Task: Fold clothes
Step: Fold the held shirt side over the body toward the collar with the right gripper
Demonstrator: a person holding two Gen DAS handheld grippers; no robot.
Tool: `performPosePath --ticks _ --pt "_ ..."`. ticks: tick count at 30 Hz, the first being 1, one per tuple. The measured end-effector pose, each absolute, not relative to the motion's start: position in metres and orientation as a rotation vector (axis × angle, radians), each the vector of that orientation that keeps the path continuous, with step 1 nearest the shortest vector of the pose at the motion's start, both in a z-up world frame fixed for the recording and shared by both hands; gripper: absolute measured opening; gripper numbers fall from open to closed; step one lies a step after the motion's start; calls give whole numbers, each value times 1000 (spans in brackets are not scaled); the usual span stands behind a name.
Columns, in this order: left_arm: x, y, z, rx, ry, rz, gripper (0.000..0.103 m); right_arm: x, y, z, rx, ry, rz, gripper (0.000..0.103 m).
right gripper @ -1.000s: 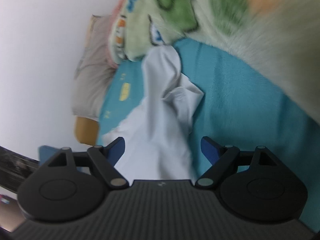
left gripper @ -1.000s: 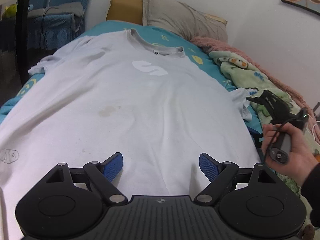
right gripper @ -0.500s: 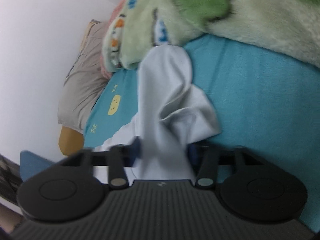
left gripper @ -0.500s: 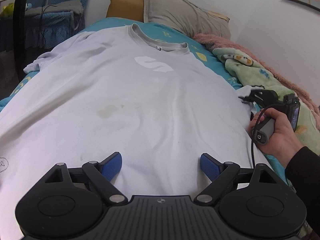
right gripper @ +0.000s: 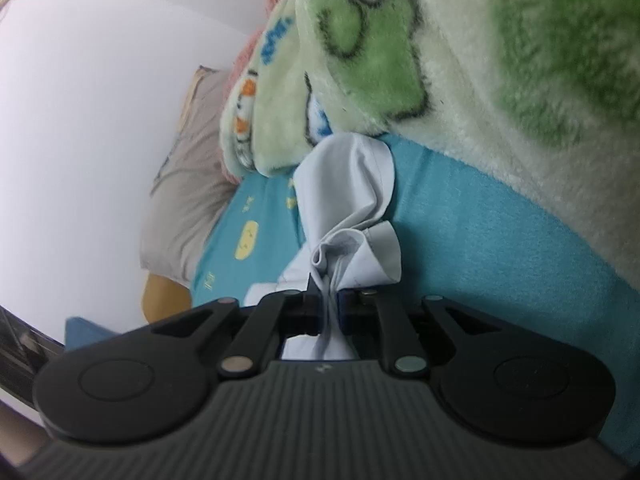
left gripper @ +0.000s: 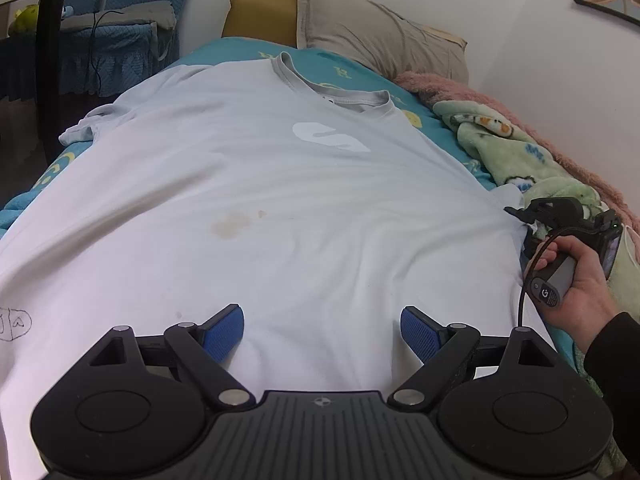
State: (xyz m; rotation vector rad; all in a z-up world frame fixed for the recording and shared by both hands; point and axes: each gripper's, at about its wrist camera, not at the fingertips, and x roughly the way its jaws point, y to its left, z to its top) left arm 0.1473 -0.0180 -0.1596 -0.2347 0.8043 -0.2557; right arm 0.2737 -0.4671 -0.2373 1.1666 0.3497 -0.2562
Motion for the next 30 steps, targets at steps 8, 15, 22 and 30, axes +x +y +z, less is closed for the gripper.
performPosePath --ticks 8,15,22,30 --pt "147 -23 -161 -207 795 -253 88 301 -462 -237 1144 354 -132 61" --pt "151 -24 -162 -225 790 -245 88 320 -453 -233 1064 294 -236 61" --pt "155 -18 -153 -271 796 -230 88 344 -462 -209 896 402 -349 9" --pt "149 -3 -125 -192 772 -187 88 336 -420 -110 561 359 -364 8"
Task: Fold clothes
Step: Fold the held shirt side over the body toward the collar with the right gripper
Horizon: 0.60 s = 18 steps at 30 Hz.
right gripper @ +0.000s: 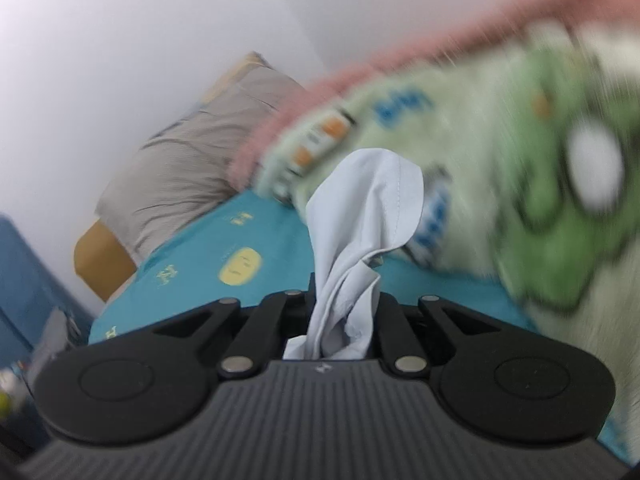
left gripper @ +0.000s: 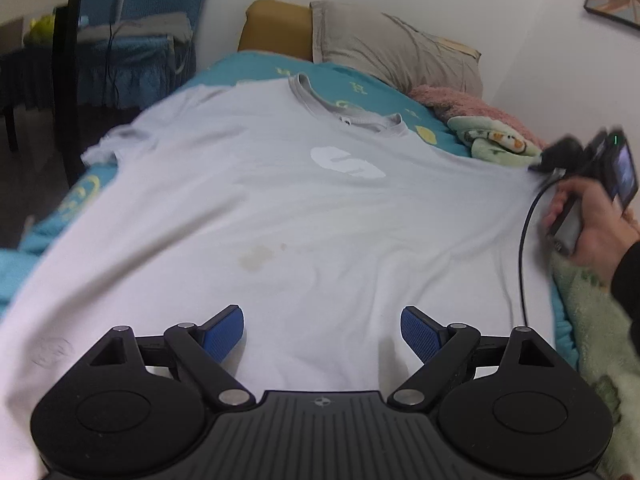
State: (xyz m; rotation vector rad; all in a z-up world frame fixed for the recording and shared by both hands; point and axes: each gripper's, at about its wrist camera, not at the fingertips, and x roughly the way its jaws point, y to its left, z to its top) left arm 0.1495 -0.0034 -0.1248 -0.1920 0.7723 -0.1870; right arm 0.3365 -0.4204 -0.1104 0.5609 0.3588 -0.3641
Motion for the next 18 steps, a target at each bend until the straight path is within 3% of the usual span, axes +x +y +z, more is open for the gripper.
performPosePath --ticks 9,18 --pt "148 63 -76 -166 665 -66 88 377 -286 -41 203 348 -359 8" --pt "166 114 -91 -265 708 -16 88 429 -130 -115 -170 483 -228 9"
